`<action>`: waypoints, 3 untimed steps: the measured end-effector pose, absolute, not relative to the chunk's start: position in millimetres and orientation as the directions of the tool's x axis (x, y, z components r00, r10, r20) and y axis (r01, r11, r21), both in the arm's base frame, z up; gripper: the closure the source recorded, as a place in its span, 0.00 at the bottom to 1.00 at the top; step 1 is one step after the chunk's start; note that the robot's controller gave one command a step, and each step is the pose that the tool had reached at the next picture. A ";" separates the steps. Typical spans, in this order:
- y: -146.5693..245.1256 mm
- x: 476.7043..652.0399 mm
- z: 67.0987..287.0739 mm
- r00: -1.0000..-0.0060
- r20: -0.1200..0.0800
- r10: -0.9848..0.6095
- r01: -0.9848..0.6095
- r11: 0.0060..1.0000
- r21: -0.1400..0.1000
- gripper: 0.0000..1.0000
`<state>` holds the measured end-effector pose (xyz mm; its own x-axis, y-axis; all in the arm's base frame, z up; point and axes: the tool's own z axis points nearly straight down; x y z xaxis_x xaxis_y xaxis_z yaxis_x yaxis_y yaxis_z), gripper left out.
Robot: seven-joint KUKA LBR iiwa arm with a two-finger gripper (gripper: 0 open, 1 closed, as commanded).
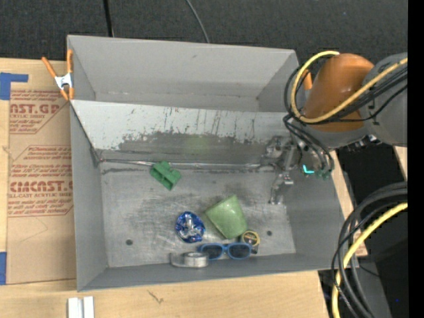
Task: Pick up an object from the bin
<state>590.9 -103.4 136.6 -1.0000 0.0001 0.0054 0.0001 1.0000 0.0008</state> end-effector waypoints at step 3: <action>-30.1 516.6 80.3 -1.000 0.000 0.029 0.029 1.000 0.001 1.00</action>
Offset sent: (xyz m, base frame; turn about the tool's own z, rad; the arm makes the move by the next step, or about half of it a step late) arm -0.0396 0.0526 -0.0317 0.1644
